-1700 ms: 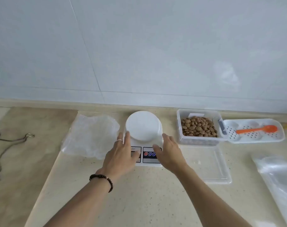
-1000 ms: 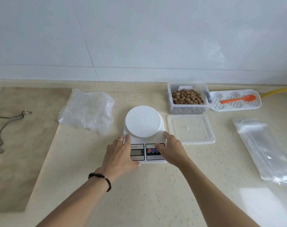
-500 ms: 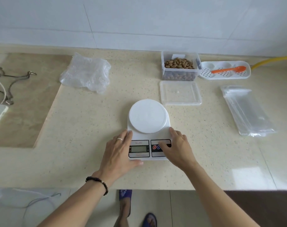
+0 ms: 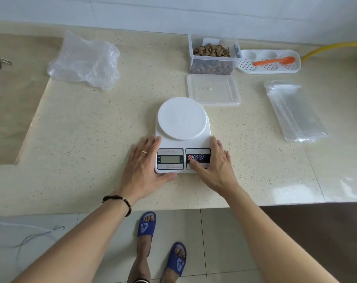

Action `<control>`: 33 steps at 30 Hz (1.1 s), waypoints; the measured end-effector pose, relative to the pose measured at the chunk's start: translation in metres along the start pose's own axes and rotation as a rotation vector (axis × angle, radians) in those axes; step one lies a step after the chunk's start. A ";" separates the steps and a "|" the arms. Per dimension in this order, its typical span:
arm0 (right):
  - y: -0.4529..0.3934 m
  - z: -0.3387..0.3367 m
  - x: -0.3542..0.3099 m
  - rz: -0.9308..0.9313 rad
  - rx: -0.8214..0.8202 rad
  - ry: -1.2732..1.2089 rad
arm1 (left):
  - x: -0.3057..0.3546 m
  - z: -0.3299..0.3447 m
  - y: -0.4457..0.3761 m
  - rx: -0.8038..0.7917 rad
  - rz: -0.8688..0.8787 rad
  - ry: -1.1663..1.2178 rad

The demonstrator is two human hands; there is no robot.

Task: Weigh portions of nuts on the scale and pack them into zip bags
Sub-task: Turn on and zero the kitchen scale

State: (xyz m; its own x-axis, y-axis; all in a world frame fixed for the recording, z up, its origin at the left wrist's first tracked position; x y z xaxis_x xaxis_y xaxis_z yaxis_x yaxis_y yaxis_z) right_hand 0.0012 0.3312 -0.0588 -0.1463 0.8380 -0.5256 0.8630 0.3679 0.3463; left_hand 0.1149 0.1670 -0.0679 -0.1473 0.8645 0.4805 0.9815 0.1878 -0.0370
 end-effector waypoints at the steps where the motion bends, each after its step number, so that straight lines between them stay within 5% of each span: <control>1: 0.000 0.001 0.000 0.003 0.023 -0.014 | -0.001 0.001 0.000 0.001 0.000 0.001; 20: -0.005 0.001 0.001 0.086 0.056 -0.142 | -0.002 -0.002 -0.001 0.049 0.016 0.017; 33: 0.000 0.000 0.025 -0.026 0.118 0.114 | -0.005 0.004 0.002 0.060 0.028 -0.067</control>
State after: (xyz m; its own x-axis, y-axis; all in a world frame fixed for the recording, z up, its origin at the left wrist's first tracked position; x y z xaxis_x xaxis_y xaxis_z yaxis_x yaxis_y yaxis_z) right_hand -0.0018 0.3518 -0.0719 -0.2173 0.8715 -0.4396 0.9080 0.3458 0.2365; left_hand 0.1170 0.1645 -0.0736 -0.1293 0.8990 0.4185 0.9766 0.1886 -0.1033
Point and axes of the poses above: each hand's wrist, its own y-axis away from the middle knuckle, its own z-axis out of the palm, x = y × z, the point moved 7 cm from there along -y, towards the middle knuckle, and after that the axes turned 13 degrees about z, right-handed, at the moved point
